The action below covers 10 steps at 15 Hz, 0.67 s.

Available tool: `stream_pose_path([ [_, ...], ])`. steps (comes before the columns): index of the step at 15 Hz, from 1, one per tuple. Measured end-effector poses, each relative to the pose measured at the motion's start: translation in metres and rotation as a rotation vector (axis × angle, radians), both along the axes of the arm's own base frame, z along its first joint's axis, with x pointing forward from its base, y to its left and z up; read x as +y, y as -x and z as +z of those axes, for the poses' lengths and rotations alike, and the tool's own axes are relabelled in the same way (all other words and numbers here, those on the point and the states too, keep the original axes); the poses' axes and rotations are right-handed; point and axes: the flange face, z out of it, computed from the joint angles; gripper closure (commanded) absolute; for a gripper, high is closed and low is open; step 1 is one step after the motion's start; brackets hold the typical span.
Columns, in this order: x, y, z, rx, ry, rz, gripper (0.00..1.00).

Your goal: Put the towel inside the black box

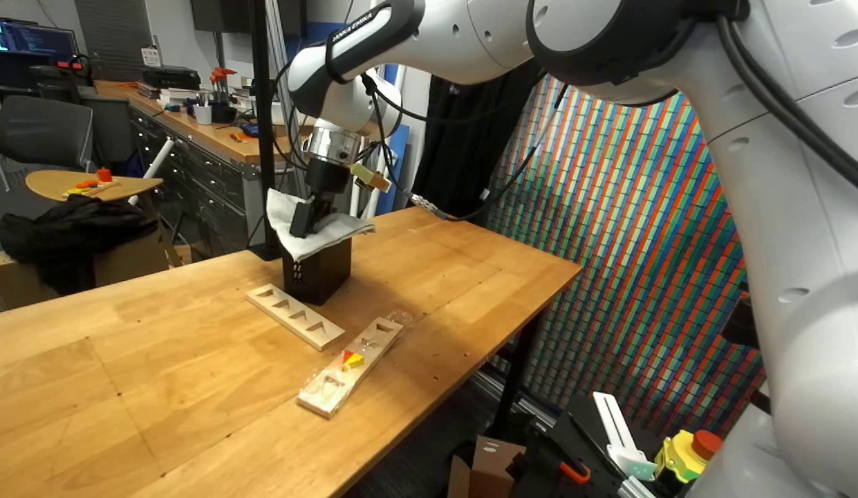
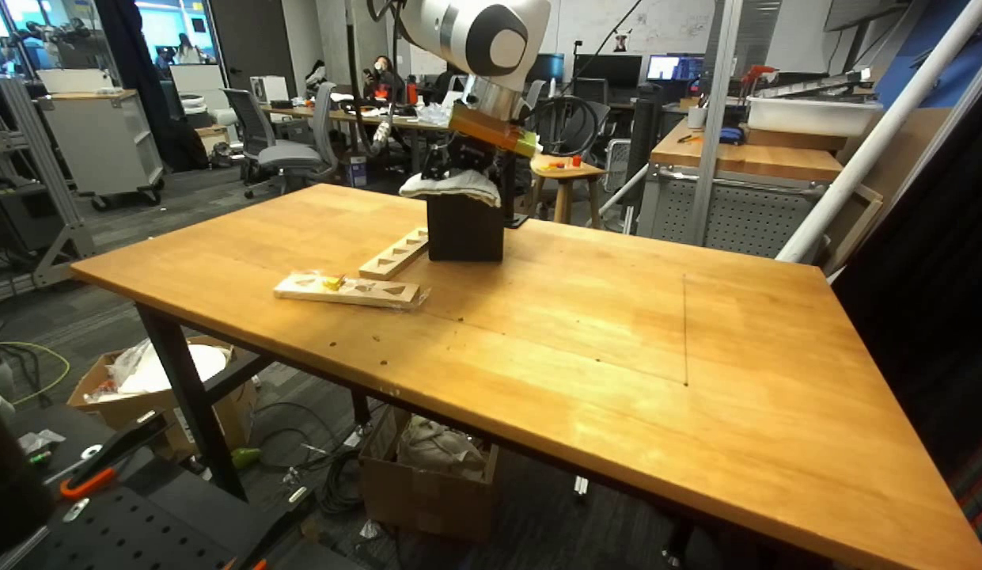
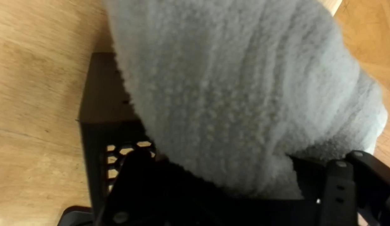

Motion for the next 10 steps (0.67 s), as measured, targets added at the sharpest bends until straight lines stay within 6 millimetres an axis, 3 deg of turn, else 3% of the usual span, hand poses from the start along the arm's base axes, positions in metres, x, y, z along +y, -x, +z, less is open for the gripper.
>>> stream_pose_path([
  [1, 0.0, 0.0, 0.004, -0.005, 0.002, -0.001, 0.7],
  [3, -0.002, 0.001, 0.019, -0.023, 0.015, -0.001, 0.56],
  [10, 0.001, 0.012, 0.102, -0.111, 0.127, 0.027, 0.04],
])
